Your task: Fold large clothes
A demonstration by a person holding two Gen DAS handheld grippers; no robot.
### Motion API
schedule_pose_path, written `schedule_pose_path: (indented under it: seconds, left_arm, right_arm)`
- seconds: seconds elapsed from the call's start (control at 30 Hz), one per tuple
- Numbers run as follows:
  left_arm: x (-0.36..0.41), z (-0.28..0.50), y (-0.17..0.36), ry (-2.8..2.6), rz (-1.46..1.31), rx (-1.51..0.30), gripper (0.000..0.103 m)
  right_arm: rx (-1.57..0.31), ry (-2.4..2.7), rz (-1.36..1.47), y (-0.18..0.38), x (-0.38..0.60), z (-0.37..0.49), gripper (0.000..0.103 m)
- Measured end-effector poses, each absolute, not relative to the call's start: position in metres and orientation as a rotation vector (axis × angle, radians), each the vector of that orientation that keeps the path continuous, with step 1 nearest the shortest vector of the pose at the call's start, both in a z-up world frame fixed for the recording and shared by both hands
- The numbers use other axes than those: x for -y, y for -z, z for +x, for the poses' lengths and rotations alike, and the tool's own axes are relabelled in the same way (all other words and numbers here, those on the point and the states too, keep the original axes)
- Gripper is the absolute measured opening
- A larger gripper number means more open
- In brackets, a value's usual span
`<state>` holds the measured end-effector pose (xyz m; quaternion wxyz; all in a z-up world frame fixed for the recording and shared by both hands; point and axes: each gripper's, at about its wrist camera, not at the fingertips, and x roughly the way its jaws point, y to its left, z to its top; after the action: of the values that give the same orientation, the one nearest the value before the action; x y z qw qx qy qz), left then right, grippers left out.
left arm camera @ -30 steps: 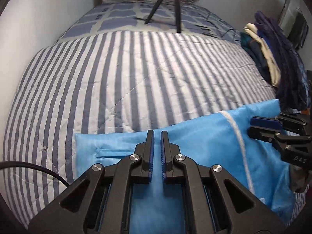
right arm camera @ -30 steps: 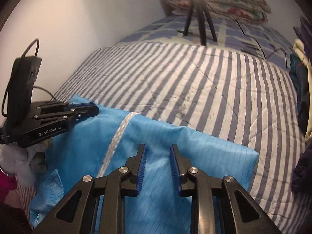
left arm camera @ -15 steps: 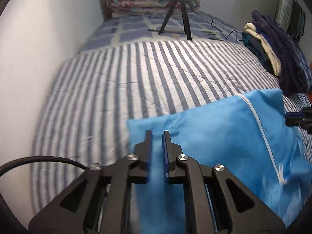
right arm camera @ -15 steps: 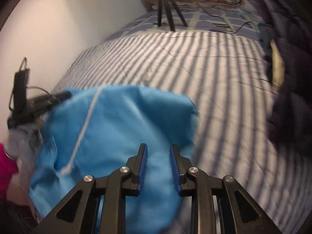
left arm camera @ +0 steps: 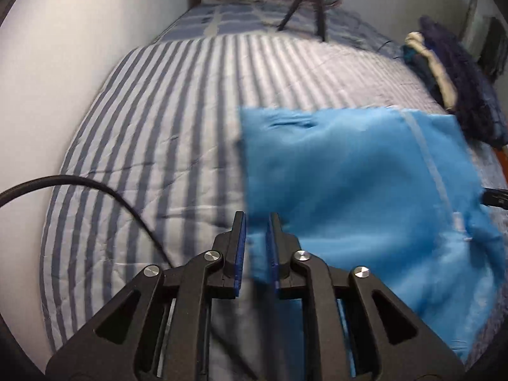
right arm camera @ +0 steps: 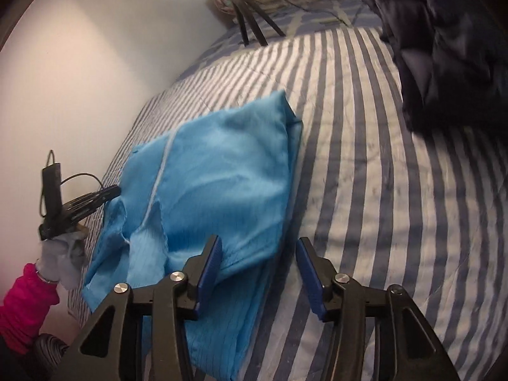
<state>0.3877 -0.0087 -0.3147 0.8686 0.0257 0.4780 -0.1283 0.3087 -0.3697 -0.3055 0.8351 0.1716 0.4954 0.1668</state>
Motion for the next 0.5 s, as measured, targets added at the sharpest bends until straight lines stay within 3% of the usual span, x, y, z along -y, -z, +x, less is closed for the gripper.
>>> schedule_pose_path:
  seconds: [0.1,0.17,0.23,0.3,0.5]
  left_arm:
    - [-0.017,0.389,0.31,0.286,-0.117,-1.018,0.02]
    - [-0.035,0.386,0.307,0.328,-0.25,-1.038,0.03]
    - [-0.054,0.382,0.309,0.392,-0.431,-1.072,0.054]
    - [-0.069,0.374,0.316,0.445,-0.591,-1.093,0.056]
    - [-0.077,0.374,0.332,0.502,-0.727,-1.154,0.056]
  right_arm:
    - [-1.055,-0.375,0.383,0.309,0.373,0.303,0.051]
    - [-1.038,-0.405,0.43,0.307,0.38,0.3,0.055]
    - [-1.021,-0.426,0.485,0.305,0.388,0.299,0.065]
    - [-1.009,-0.444,0.537,0.305,0.396,0.299,0.07]
    - [-1.046,-0.505,0.628,0.321,0.402,0.31,0.067]
